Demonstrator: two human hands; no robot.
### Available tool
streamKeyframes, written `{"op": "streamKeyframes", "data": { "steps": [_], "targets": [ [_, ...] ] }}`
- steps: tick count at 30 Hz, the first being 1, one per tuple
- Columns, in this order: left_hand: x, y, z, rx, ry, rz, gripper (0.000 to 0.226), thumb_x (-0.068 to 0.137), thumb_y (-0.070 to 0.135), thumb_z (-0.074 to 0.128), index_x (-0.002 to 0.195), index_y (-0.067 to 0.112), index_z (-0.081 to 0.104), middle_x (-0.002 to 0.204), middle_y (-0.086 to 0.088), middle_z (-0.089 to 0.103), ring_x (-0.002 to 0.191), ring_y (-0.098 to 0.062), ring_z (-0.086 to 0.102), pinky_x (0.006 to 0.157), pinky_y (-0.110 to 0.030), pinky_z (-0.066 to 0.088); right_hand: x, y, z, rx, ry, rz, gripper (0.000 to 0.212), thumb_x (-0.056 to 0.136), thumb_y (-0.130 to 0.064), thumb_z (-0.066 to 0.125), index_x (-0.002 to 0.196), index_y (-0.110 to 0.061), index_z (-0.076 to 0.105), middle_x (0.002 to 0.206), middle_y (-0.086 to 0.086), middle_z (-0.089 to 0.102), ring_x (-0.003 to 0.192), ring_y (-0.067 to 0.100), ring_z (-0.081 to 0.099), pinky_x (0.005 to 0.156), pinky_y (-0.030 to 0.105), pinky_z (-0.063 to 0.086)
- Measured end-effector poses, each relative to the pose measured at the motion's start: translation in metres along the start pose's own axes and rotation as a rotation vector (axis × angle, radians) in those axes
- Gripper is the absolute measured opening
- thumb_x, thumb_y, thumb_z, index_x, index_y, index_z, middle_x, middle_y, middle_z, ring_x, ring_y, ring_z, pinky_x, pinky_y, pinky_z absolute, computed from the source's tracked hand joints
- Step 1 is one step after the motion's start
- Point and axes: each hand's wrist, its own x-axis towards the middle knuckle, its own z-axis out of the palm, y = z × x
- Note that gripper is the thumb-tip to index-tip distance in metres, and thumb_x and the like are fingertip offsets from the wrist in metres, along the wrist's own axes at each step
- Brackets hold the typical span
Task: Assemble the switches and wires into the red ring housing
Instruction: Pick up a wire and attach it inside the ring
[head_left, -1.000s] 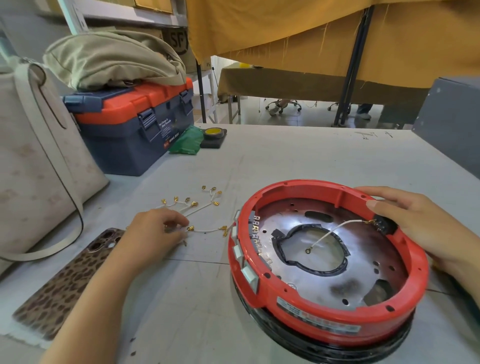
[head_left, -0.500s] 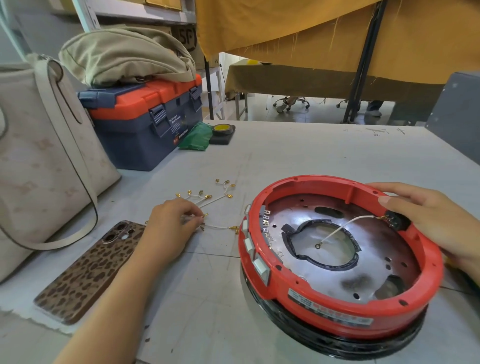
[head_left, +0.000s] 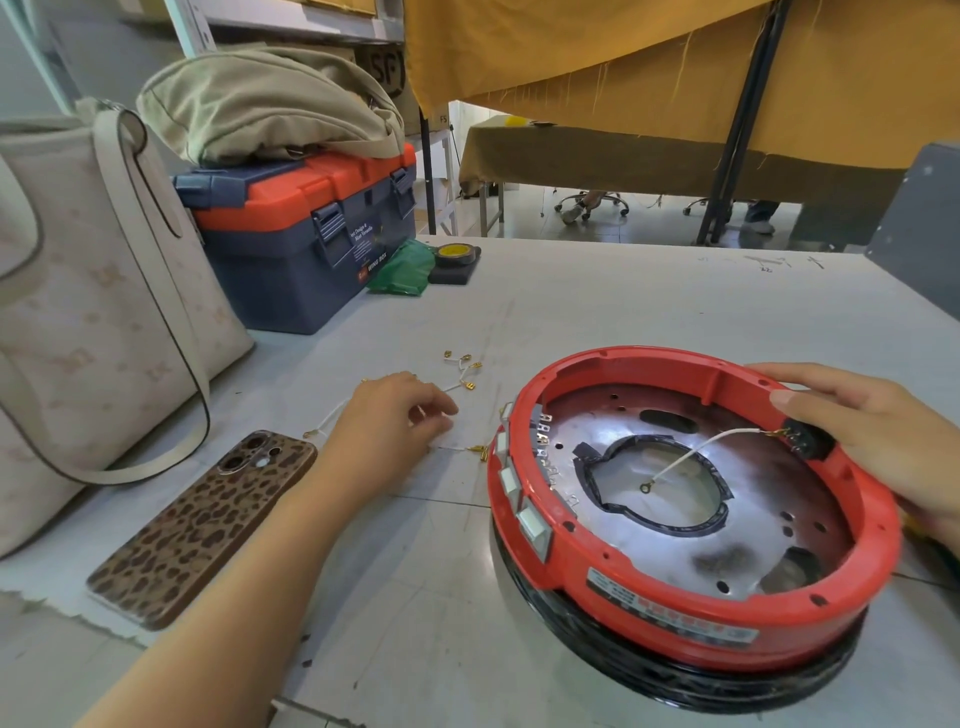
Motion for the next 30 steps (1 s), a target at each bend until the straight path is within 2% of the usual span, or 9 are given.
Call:
{"op": "streamKeyframes", "data": {
  "steps": [3, 6, 9, 13, 16, 18, 23, 30],
  "targets": [
    [0.005, 0.01, 0.002, 0.05, -0.216, 0.055, 0.013, 0.083, 0.023, 0.069, 0.096, 0.024, 0.072, 0.093, 0.004, 0.061, 0.083, -0.009, 0.054, 0.071, -0.021, 0.037, 0.001, 0.002, -0.001, -0.013, -0.017, -0.004, 0.026, 0.091, -0.026, 0.056, 0.112, -0.039, 0.066, 0.1, -0.004, 0.074, 0.092, 0.017, 0.071, 0.07, 0.05, 0.054],
    [0.008, 0.015, 0.006, 0.025, -0.28, 0.067, 0.009, 0.084, 0.022, 0.068, 0.092, 0.022, 0.071, 0.089, 0.007, 0.059, 0.081, -0.01, 0.055, 0.073, -0.025, 0.045, 0.002, 0.004, -0.002, -0.004, -0.017, -0.007, 0.027, 0.091, -0.026, 0.056, 0.112, -0.038, 0.066, 0.1, -0.004, 0.074, 0.092, 0.018, 0.071, 0.074, 0.048, 0.054],
    [0.008, 0.014, 0.01, 0.0, -0.258, 0.076, 0.008, 0.086, 0.02, 0.064, 0.091, 0.018, 0.071, 0.084, 0.008, 0.059, 0.076, -0.007, 0.053, 0.074, -0.025, 0.046, 0.002, 0.006, -0.003, -0.024, -0.015, -0.017, 0.027, 0.09, -0.028, 0.056, 0.112, -0.039, 0.066, 0.1, -0.006, 0.074, 0.091, 0.016, 0.071, 0.069, 0.048, 0.054],
    [0.005, 0.008, 0.015, 0.0, -0.191, 0.092, 0.01, 0.089, 0.02, 0.06, 0.092, 0.017, 0.069, 0.09, 0.005, 0.064, 0.084, -0.01, 0.055, 0.076, -0.024, 0.044, 0.005, 0.01, -0.004, -0.009, -0.016, -0.021, 0.028, 0.09, -0.028, 0.057, 0.114, -0.039, 0.065, 0.101, -0.005, 0.074, 0.092, 0.017, 0.071, 0.066, 0.052, 0.053],
    [0.003, 0.008, 0.012, -0.198, -0.07, 0.043, 0.01, 0.089, 0.017, 0.061, 0.084, 0.023, 0.066, 0.082, 0.013, 0.065, 0.078, 0.003, 0.057, 0.067, -0.005, 0.039, 0.006, 0.013, -0.005, -0.006, -0.03, -0.025, 0.03, 0.089, -0.03, 0.057, 0.118, -0.037, 0.063, 0.104, -0.004, 0.073, 0.095, 0.019, 0.07, 0.071, 0.055, 0.052],
    [0.004, 0.008, 0.007, -0.396, 0.016, -0.005, 0.012, 0.087, 0.013, 0.064, 0.082, 0.023, 0.067, 0.077, 0.013, 0.067, 0.073, 0.007, 0.059, 0.064, -0.002, 0.04, 0.007, 0.014, -0.005, -0.001, -0.029, -0.027, 0.03, 0.09, -0.029, 0.056, 0.117, -0.038, 0.063, 0.103, -0.004, 0.073, 0.095, 0.019, 0.07, 0.071, 0.054, 0.052],
    [0.0, 0.01, -0.001, -0.8, 0.008, -0.071, 0.018, 0.083, 0.003, 0.065, 0.088, 0.02, 0.07, 0.079, 0.005, 0.072, 0.077, -0.003, 0.067, 0.069, -0.008, 0.048, 0.008, 0.015, -0.006, 0.011, -0.039, -0.032, 0.028, 0.091, -0.026, 0.056, 0.115, -0.037, 0.065, 0.102, -0.003, 0.073, 0.094, 0.018, 0.07, 0.072, 0.051, 0.053],
    [0.001, 0.006, 0.0, -0.885, -0.01, -0.057, 0.017, 0.08, 0.002, 0.068, 0.091, 0.015, 0.068, 0.078, -0.003, 0.072, 0.079, -0.014, 0.069, 0.071, -0.015, 0.052, 0.009, 0.016, -0.006, 0.021, -0.04, -0.032, 0.028, 0.09, -0.026, 0.056, 0.115, -0.038, 0.065, 0.102, -0.005, 0.073, 0.094, 0.017, 0.07, 0.07, 0.052, 0.053]
  ]
}}
